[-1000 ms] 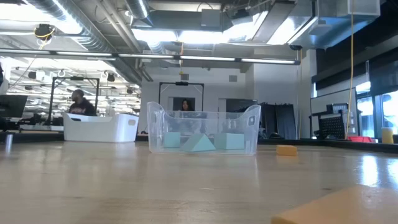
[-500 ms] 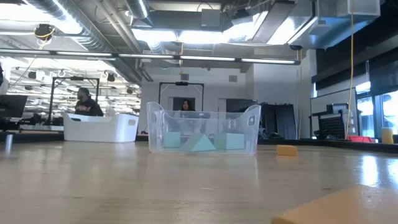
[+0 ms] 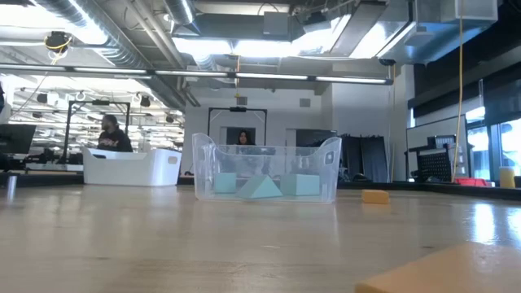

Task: Sort & place blocks by color
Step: Put the right brown block into the black bin

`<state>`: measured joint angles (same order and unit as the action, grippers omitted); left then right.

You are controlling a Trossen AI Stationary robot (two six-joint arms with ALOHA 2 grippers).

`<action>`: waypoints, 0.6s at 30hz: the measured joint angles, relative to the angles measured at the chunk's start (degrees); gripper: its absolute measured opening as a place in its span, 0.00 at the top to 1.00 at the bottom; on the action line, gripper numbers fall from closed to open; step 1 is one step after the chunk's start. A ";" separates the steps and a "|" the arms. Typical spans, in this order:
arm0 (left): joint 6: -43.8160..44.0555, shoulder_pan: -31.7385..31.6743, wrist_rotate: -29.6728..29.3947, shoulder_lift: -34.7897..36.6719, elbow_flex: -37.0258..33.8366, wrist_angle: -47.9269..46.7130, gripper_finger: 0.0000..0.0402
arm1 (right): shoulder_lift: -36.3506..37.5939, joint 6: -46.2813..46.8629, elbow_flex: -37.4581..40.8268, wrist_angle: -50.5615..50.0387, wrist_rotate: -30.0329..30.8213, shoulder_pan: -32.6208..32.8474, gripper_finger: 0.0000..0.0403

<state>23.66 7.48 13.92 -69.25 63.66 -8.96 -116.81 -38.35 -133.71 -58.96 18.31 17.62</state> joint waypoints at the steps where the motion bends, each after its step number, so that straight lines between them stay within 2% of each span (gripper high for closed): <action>1: -0.02 0.02 0.20 0.00 0.00 -0.01 0.59 | 0.02 -0.13 0.00 0.16 0.22 0.02 0.68; 14: -2.57 -1.78 1.33 1.36 -0.02 -7.33 0.58 | 0.02 -0.38 0.00 -0.94 2.40 0.96 0.68; 18: -4.84 -2.99 1.13 2.41 -0.22 -8.17 0.58 | 0.13 2.82 0.00 -3.68 3.21 1.17 0.68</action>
<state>18.82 4.50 15.05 -66.85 63.44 -17.13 -116.68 -35.53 -133.71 -62.64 21.52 18.80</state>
